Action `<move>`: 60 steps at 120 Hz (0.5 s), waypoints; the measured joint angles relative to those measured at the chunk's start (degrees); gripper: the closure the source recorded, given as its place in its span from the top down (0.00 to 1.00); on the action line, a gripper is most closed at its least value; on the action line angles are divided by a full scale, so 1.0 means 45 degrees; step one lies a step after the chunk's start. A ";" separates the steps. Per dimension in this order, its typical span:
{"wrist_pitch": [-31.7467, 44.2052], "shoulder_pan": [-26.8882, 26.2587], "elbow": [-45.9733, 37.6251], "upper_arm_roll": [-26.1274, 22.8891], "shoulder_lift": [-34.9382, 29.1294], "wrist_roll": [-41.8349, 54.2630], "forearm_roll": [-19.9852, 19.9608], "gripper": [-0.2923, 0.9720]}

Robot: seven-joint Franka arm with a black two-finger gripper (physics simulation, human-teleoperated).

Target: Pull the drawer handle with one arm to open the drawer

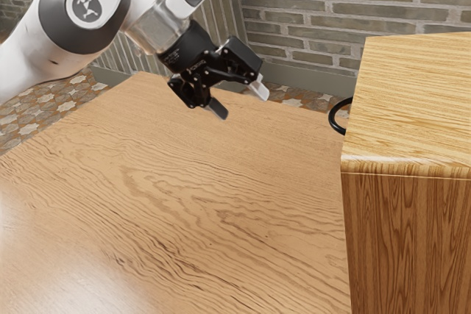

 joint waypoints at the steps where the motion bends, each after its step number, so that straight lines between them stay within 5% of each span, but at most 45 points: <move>1: 0.0074 -0.0023 -0.0078 0.0000 -0.0051 -0.0017 -0.0037 0.77; 60: 0.2157 -0.0340 -0.1002 -0.0055 0.0102 -0.0709 -0.1171 0.77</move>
